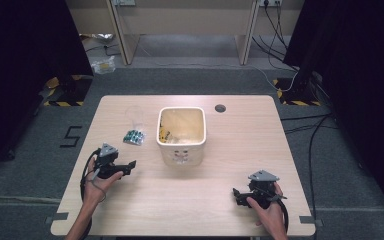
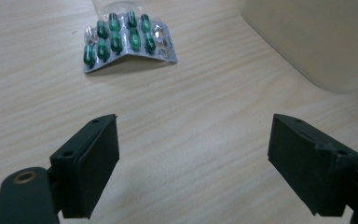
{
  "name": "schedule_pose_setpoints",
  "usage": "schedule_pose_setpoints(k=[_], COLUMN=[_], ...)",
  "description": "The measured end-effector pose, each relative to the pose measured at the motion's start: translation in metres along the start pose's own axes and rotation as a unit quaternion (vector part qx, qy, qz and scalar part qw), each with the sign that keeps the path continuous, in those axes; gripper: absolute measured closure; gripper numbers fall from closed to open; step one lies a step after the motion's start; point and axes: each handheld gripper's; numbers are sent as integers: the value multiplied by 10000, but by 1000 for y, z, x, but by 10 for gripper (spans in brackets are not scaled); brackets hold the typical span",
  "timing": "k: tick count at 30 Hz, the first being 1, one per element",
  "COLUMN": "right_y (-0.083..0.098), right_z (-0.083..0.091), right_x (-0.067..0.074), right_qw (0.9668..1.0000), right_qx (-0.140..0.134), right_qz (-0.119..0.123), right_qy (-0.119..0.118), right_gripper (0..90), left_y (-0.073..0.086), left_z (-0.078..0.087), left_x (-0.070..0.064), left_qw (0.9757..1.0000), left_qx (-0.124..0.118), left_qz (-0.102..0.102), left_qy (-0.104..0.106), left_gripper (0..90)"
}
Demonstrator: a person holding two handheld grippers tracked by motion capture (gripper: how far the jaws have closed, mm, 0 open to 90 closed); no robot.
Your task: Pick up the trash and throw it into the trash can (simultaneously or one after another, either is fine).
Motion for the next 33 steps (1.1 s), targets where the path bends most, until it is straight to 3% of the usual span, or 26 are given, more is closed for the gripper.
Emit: schedule_pose_setpoints(k=[9,20,33], right_y=[0,0,0], right_z=[0,0,0], right_x=[0,0,-1], right_qw=[10000,10000,10000], right_qx=[1,-2,-9], right_qz=[0,17,35], right_qy=[2,-8,-25], right_gripper=[3,3,4], left_y=[-20,-30,-49], left_z=[-18,-33,-58], left_x=[2,11,19], left_qw=[9999,9992,9982], left_qx=[-77,-103,-73], left_qz=[49,233,226], left_qy=[-147,-301,-551], left_gripper=[160,158,155])
Point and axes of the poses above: each handheld gripper's, and its own axes: z roughly backward along the jaws, y roughly out of its underside, x roughly to its left, and after that the axes turned 13 degrees about z, right-handed
